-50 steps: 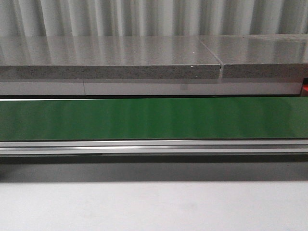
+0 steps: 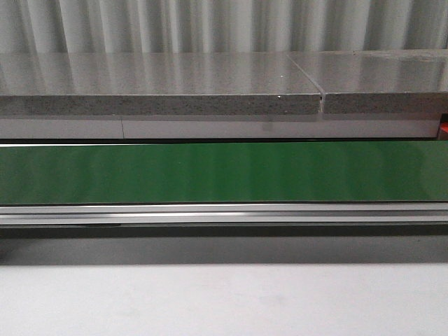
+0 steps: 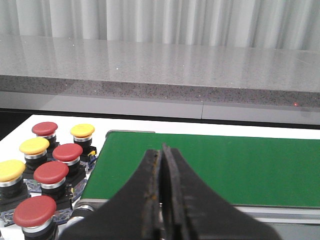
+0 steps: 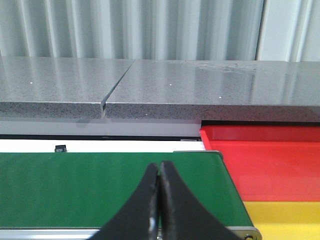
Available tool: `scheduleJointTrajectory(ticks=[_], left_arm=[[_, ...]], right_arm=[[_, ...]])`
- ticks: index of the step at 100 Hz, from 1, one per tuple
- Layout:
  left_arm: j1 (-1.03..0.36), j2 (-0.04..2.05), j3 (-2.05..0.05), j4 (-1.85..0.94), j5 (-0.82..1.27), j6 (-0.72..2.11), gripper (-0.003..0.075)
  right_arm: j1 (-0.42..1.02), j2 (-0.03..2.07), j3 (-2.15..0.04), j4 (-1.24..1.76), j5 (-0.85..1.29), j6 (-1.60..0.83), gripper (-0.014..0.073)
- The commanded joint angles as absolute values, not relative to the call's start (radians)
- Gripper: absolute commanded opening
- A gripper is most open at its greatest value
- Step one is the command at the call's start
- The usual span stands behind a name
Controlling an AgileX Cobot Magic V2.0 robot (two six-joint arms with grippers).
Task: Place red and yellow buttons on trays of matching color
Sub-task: 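Move the left gripper down over the cluster of red and yellow buttons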
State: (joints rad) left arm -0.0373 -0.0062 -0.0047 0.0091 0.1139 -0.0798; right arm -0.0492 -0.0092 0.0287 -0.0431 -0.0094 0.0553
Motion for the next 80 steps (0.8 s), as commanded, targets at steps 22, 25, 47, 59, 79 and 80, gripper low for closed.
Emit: scheduleJointTrajectory(ticks=[22, 25, 47, 59, 79, 80], left_arm=[[-0.045, -0.036, 0.055, 0.008, 0.037, -0.086, -0.0020], [-0.045, -0.036, 0.055, 0.008, 0.037, -0.086, -0.0020], [-0.045, -0.036, -0.001, 0.008, 0.041, -0.086, -0.0020], [-0.045, -0.036, -0.068, 0.008, 0.045, -0.086, -0.0020], [-0.045, -0.028, -0.203, 0.008, 0.228, -0.086, -0.0020], [-0.045, -0.024, -0.208, 0.008, 0.246, -0.086, -0.0020]], right_arm=[[-0.051, -0.030, 0.009, -0.047, -0.093, 0.046, -0.0060], [-0.051, -0.030, 0.009, -0.047, -0.093, 0.046, -0.0060], [-0.051, -0.030, 0.009, -0.047, -0.093, 0.046, -0.0060], [-0.051, -0.030, 0.009, -0.047, -0.093, 0.046, -0.0060], [-0.051, -0.030, 0.009, -0.047, -0.093, 0.046, -0.0060], [-0.051, -0.030, 0.009, -0.047, -0.093, 0.046, -0.0060]])
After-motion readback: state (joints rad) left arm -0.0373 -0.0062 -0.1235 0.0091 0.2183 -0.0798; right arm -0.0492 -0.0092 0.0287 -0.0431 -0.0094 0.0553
